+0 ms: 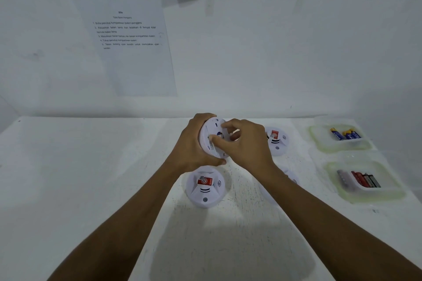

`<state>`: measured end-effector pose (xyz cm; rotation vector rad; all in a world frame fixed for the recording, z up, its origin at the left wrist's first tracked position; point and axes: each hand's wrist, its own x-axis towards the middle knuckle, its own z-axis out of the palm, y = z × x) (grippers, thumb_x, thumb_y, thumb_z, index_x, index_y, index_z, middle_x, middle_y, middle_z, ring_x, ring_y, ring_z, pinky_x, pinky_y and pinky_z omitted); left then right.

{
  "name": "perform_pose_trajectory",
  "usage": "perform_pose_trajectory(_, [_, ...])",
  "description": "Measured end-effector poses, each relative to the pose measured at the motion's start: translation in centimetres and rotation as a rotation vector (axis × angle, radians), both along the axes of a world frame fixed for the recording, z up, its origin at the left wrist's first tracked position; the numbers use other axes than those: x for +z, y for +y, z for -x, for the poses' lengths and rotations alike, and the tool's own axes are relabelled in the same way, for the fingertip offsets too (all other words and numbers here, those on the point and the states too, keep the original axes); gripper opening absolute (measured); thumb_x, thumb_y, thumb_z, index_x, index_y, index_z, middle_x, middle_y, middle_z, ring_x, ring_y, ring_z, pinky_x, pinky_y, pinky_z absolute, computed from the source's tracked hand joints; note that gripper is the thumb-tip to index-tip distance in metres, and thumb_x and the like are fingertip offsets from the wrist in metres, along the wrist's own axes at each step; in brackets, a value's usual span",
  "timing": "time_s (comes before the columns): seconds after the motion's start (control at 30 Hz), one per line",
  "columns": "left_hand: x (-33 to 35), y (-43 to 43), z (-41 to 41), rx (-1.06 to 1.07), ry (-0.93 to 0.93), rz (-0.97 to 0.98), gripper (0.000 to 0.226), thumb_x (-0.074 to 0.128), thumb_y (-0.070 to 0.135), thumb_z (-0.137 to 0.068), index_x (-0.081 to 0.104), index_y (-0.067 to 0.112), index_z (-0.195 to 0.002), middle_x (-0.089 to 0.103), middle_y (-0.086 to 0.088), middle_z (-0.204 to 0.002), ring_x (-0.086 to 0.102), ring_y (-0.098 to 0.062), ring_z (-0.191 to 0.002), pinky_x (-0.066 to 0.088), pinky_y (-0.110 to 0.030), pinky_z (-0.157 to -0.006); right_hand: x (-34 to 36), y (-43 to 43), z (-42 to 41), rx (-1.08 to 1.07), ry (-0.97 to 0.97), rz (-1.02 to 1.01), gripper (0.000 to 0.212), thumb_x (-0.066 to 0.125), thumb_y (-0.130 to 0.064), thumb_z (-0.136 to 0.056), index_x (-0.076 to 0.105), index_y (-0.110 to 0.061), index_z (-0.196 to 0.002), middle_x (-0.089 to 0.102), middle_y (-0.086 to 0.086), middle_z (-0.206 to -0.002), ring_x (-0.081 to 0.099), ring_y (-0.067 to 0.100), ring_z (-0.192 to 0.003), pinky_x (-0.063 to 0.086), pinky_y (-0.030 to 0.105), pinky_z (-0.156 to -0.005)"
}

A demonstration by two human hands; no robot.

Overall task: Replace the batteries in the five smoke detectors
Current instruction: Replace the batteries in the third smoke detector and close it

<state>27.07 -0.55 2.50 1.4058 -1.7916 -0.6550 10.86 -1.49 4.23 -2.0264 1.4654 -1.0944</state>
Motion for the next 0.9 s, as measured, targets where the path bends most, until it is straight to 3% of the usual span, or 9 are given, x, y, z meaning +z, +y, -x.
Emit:
perform_pose_trajectory(0.03, [-0.2,0.1,-0.2,-0.007,0.01,-0.013,0.1,0.092,0.043,-0.049,0.041,0.031,-0.133,0.046,0.011,-0.135,0.046,-0.008,-0.123,0.039,-0.025,-0.107,-0.1,0.0,-0.1,-0.008,-0.047,-0.034,0.044,0.081,-0.048,-0.073,0.075,-0.02,-0.106,0.075,-0.003,-0.097,0.069,0.01,-0.079,0.059,0.033,-0.078])
perform_pose_trajectory(0.1, [-0.4,0.1,0.0,-0.024,0.053,-0.063,0.105,0.072,0.082,-0.045,0.034,0.034,-0.13,0.038,0.016,-0.135,0.042,-0.001,-0.121,0.028,-0.009,-0.106,0.0,0.0,-0.3,-0.023,-0.104,-0.107,0.043,0.082,-0.048,-0.072,0.074,-0.023,-0.105,0.074,-0.005,-0.097,0.068,0.008,-0.079,0.06,0.031,-0.077])
perform_pose_trajectory(0.17, [-0.9,0.1,-0.1,-0.035,0.058,-0.05,0.113,0.06,0.092,-0.044,0.031,0.028,-0.133,0.037,0.013,-0.137,0.042,-0.001,-0.122,0.027,-0.008,-0.107,0.0,0.0,-0.2,-0.015,-0.131,-0.169,0.041,0.082,-0.048,-0.072,0.074,-0.023,-0.104,0.074,-0.006,-0.098,0.069,0.007,-0.08,0.059,0.029,-0.078])
perform_pose_trajectory(0.23, [-1.2,0.0,-0.6,-0.03,0.063,0.025,0.107,0.077,0.071,-0.049,0.037,0.022,-0.136,0.046,0.004,-0.138,0.048,-0.012,-0.123,0.039,-0.026,-0.108,0.2,-0.1,0.1,0.022,-0.202,-0.246,0.036,0.081,-0.046,-0.075,0.076,-0.022,-0.101,0.075,-0.006,-0.095,0.07,0.009,-0.082,0.06,0.033,-0.08])
perform_pose_trajectory(0.33, [-0.6,0.1,-0.7,-0.012,0.099,0.113,0.095,0.078,0.066,-0.047,0.037,0.034,-0.126,0.044,0.017,-0.128,0.051,-0.005,-0.115,0.043,-0.018,-0.098,0.7,-0.1,0.3,0.146,-0.415,-0.405,0.036,0.076,-0.046,-0.078,0.075,-0.022,-0.105,0.076,-0.003,-0.092,0.074,0.017,-0.085,0.062,0.044,-0.08])
perform_pose_trajectory(0.43, [0.0,-0.2,-0.1,0.03,0.035,0.134,0.101,0.079,0.06,-0.046,0.041,0.021,-0.13,0.043,0.007,-0.125,0.049,-0.009,-0.112,0.047,-0.027,-0.098,1.3,0.3,-0.1,0.162,-0.337,-0.362,0.052,0.078,-0.052,-0.071,0.069,-0.026,-0.115,0.076,-0.004,-0.094,0.073,0.013,-0.084,0.062,0.036,-0.075])
perform_pose_trajectory(0.57, [0.3,0.3,-0.4,0.02,0.09,0.007,0.094,0.08,0.061,-0.045,0.04,0.029,-0.125,0.048,0.01,-0.124,0.052,-0.003,-0.108,0.046,-0.01,-0.087,1.9,-0.3,0.3,0.194,-0.397,-0.398,0.029,0.078,-0.022,-0.081,0.065,-0.02,-0.107,0.076,0.009,-0.082,0.075,0.023,-0.076,0.062,0.048,-0.072])
perform_pose_trajectory(0.7, [0.9,1.1,-1.9,-0.044,0.306,-0.129,0.051,0.078,0.025,-0.08,0.051,0.02,-0.123,0.063,0.002,-0.117,0.062,-0.014,-0.105,0.055,-0.027,-0.08,1.5,-1.8,2.0,0.219,-0.504,-0.452,0.025,0.073,-0.018,-0.087,0.059,-0.022,-0.107,0.073,0.019,-0.084,0.069,0.026,-0.076,0.058,0.051,-0.076])
perform_pose_trajectory(0.9, [1.9,1.9,-1.4,-0.147,0.464,-0.223,0.056,0.073,0.015,-0.084,0.048,0.028,-0.133,0.063,-0.01,-0.116,0.067,-0.026,-0.098,0.06,-0.044,-0.076,1.0,-1.3,2.7,0.252,-0.656,-0.471,0.016,0.064,-0.021,-0.095,0.053,-0.018,-0.107,0.067,0.016,-0.088,0.064,0.025,-0.079,0.052,0.038,-0.07])
